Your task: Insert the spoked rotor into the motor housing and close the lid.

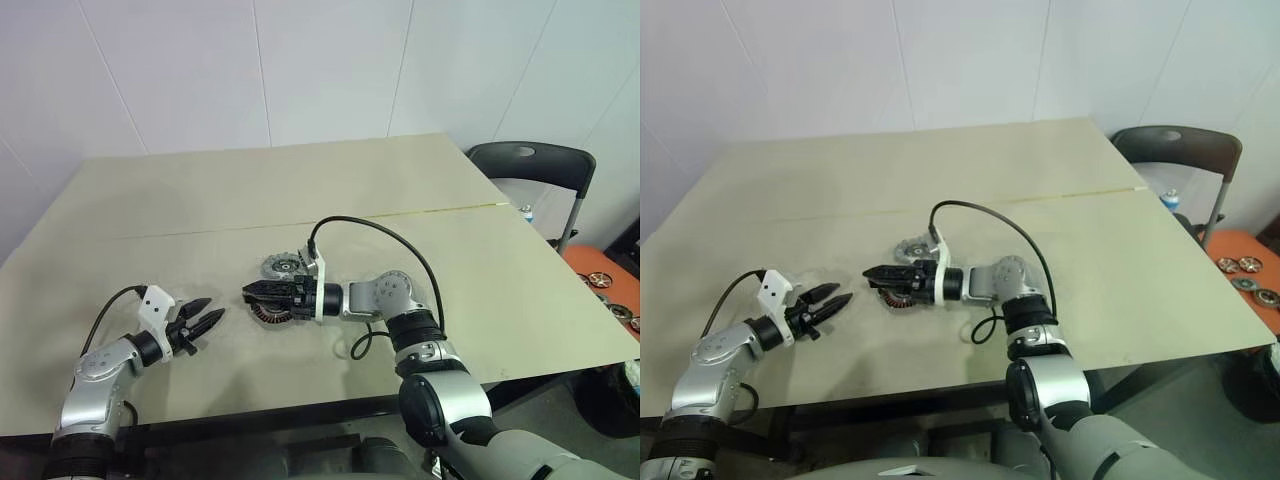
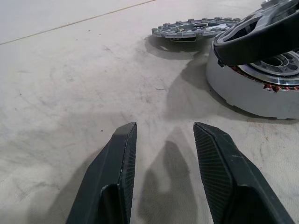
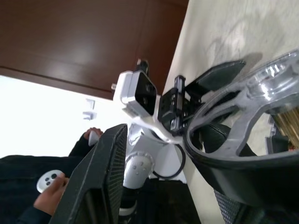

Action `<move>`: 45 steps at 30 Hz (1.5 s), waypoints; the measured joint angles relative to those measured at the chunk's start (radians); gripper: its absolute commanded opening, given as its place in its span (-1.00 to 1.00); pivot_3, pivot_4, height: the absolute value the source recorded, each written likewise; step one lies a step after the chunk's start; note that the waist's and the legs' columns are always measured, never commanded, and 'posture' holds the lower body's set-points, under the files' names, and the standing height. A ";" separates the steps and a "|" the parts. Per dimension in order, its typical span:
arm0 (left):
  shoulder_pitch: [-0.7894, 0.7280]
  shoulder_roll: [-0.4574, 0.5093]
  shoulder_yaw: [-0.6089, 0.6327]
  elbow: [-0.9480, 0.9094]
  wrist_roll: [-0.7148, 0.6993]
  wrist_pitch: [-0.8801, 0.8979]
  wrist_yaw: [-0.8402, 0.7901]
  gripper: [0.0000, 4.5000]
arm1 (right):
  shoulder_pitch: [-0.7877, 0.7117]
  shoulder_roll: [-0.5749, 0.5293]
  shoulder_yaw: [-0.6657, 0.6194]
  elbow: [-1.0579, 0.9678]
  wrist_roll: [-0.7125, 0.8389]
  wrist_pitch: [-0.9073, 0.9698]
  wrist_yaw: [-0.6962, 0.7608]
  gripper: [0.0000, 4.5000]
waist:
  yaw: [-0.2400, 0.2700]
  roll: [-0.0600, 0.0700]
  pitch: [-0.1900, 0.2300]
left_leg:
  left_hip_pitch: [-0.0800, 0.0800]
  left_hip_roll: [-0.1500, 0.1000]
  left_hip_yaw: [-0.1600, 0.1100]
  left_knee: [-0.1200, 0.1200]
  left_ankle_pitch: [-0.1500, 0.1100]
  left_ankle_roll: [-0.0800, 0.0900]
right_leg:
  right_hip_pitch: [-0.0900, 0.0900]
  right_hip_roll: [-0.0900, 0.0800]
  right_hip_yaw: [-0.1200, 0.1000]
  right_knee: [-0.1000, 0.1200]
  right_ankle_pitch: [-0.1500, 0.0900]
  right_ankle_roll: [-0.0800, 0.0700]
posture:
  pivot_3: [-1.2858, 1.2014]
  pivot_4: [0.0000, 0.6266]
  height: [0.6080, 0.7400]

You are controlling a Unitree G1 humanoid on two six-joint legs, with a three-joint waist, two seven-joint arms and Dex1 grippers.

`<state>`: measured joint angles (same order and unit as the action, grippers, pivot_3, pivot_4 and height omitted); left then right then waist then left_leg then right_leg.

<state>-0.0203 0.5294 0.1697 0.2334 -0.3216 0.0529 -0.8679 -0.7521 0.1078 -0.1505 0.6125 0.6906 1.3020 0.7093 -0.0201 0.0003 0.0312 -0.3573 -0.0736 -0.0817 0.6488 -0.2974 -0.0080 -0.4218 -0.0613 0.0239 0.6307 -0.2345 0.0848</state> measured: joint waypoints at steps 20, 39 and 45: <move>-0.010 -0.033 -0.020 0.002 0.015 -0.001 0.003 -0.09 | 0.037 -0.048 0.046 -0.107 0.010 0.064 0.010 0.15 | 0.000 0.000 0.000 | 0.000 0.000 0.000 0.000 0.000 0.000 | 0.000 0.000 0.000 0.000 0.000 0.000 | 0.03 -1.00 1.00; -0.013 -0.038 -0.036 -0.001 0.016 0.002 0.003 -0.09 | 0.033 -0.020 0.062 -0.059 0.009 -0.052 0.056 -0.92 | 0.000 0.000 0.000 | 0.000 0.000 0.000 0.000 0.000 0.000 | 0.000 0.000 0.000 0.000 0.000 0.000 | 0.03 -1.00 1.00; -0.013 -0.038 -0.039 -0.001 0.016 0.003 0.003 -0.09 | 0.035 -0.028 0.072 -0.080 0.028 -0.052 0.119 -0.92 | 0.000 0.000 0.000 | 0.000 0.000 0.000 0.000 0.000 0.000 | 0.000 0.000 0.000 0.000 0.000 0.000 | 0.03 -1.00 1.00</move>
<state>-0.0330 0.4915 0.1311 0.2320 -0.3055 0.0558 -0.8647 -0.7171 0.0794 -0.0787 0.5322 0.7182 1.2501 0.8282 -0.0199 0.0001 0.0311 -0.3571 -0.0737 -0.0815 0.6490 -0.2974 -0.0080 -0.4217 -0.0614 0.0239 0.6308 -0.2345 0.0849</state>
